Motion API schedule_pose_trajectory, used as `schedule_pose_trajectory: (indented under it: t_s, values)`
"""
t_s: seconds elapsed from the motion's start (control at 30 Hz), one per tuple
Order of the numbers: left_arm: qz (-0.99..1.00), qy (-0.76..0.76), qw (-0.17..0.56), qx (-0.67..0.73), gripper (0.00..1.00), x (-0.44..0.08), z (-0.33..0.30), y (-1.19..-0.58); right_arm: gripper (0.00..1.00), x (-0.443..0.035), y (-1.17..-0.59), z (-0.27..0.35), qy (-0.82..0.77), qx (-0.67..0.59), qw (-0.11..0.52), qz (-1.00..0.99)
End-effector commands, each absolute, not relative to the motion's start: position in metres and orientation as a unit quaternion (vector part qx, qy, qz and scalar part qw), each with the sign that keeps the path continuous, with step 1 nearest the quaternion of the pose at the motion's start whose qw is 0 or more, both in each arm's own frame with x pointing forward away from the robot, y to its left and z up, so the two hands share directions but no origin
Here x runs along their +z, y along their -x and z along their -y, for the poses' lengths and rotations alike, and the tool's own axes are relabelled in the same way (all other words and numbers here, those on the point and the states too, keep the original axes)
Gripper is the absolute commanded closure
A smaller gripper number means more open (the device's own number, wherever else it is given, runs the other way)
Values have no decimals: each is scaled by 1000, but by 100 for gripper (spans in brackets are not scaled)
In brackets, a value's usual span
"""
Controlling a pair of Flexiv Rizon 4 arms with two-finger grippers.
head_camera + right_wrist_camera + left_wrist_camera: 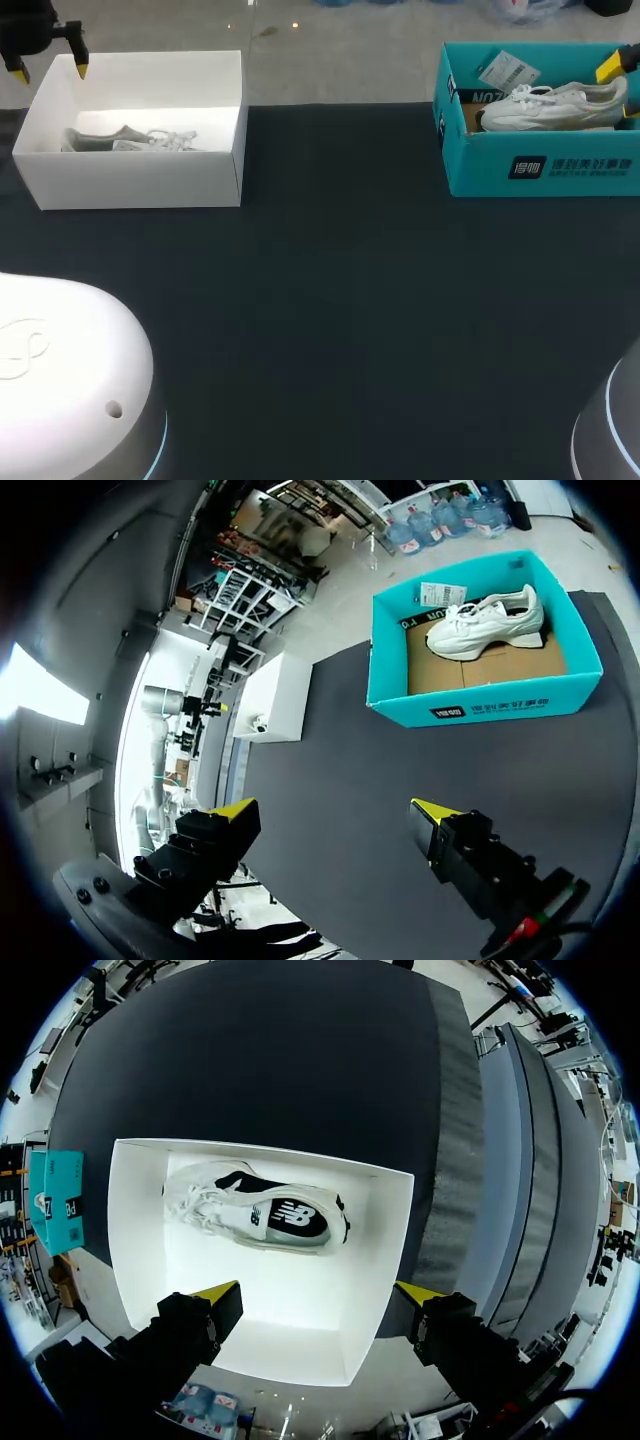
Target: Take the shoe out of the shoebox, open the shoe tongue, remove and reinsert the insole, then place the shoe into the shoebox
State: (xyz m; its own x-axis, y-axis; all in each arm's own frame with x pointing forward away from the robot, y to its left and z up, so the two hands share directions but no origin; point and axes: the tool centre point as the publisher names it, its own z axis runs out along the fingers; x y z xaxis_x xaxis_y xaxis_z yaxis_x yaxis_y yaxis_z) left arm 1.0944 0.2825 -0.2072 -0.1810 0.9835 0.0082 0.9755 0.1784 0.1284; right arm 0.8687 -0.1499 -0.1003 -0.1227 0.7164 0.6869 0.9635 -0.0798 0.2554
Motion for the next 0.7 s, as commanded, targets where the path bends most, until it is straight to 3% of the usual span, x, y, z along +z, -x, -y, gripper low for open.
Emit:
schedule_pose_trajectory:
  t_s: [0.03,0.4,0.7]
  values:
    - [-767,-639,38,53,0,-207,-282,-1094,0,-96,-894,151,661,-295,124,678]
    - [-767,-639,38,53,0,-207,-282,-1094,0,-94,-920,181,711,-239,-7,661]
    - [-767,-639,38,53,0,-207,-282,-1094,0,-94,-920,181,711,-239,-7,661]
